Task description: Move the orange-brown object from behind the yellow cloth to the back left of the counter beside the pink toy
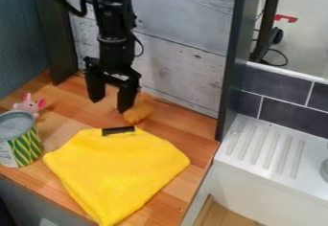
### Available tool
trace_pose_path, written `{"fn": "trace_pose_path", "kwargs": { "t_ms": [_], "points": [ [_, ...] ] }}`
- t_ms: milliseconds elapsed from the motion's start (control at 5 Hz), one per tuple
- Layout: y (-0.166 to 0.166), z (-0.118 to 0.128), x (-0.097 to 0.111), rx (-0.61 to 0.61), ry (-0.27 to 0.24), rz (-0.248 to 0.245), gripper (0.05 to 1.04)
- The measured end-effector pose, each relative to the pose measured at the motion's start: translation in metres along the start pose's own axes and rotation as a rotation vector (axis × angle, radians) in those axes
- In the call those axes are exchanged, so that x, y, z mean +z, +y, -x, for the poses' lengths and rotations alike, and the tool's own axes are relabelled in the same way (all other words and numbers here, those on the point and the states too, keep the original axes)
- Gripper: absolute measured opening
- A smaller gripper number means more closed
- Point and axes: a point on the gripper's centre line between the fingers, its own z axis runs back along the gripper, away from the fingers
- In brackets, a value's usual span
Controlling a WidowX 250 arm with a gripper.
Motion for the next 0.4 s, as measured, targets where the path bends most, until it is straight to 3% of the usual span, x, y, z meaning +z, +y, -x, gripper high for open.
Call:
{"fn": "trace_pose_path", "kwargs": {
  "t_ms": [400],
  "points": [
    [-0.0081, -0.0132, -0.0232, -0.041, 0.042, 0.006, 1.001]
  ]
}}
